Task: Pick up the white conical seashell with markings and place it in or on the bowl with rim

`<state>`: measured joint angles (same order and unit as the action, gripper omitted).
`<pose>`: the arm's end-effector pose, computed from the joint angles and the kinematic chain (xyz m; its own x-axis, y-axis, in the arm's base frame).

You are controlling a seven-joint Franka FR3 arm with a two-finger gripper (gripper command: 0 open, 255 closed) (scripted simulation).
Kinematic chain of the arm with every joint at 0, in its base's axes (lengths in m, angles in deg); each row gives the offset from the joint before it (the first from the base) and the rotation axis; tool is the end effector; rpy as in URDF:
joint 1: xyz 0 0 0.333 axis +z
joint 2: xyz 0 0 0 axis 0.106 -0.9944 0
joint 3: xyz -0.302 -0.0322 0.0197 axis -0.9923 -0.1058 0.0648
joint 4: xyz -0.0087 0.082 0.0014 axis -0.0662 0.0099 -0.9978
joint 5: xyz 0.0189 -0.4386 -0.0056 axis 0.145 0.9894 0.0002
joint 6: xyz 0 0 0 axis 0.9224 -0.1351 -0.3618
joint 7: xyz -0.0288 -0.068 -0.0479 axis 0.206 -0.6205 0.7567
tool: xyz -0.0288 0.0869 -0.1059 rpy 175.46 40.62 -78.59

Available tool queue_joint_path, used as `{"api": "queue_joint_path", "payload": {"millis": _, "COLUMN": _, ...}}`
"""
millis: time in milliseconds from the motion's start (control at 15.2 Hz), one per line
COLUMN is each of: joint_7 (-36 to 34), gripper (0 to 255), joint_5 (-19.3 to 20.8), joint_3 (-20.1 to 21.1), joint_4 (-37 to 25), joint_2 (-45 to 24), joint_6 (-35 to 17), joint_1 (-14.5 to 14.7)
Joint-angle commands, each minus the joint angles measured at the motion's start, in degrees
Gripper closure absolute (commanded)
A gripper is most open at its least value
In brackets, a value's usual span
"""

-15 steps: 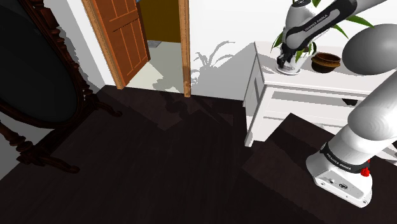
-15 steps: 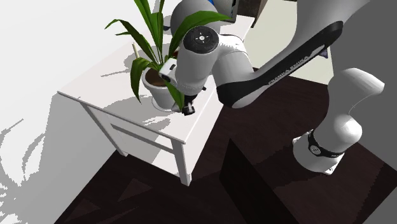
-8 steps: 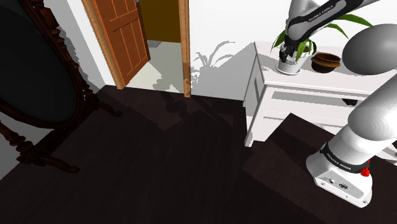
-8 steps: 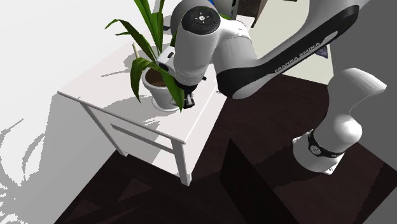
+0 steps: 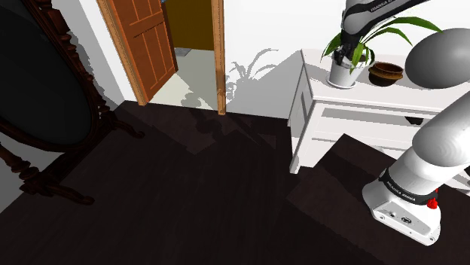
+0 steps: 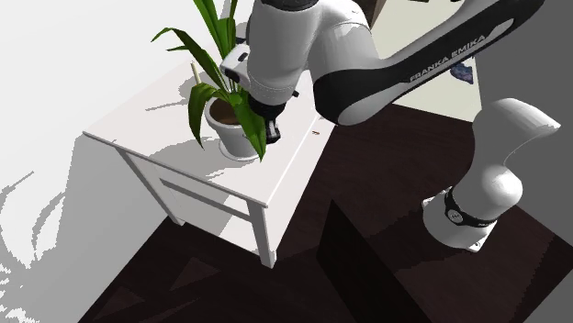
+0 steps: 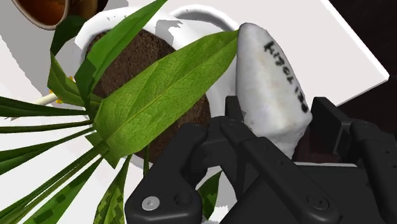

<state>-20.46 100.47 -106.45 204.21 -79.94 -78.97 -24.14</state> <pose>0.4552 -0.3483 0.3641 0.9834 -0.1638 0.0782 -0.1812 -0.9077 0.3786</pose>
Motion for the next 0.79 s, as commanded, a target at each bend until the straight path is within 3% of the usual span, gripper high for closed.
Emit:
{"api": "queue_joint_path", "payload": {"millis": 0, "joint_7": 0.7, "gripper": 255, "joint_5": -0.4, "joint_3": 0.1, "joint_4": -0.9, "joint_2": 0.7, "joint_6": 1.5, "joint_1": 0.1}}
{"api": "queue_joint_path", "payload": {"millis": 132, "joint_7": 1.0, "gripper": 255, "joint_5": -0.6, "joint_3": 0.1, "joint_4": -1.4, "joint_2": 1.1, "joint_6": 2.4, "joint_1": 0.2}}
{"api": "queue_joint_path", "payload": {"millis": 726, "joint_7": 16.0, "gripper": 255, "joint_5": -5.5, "joint_3": -7.5, "joint_4": -6.4, "joint_2": -4.3, "joint_6": -2.5, "joint_1": -5.1}}
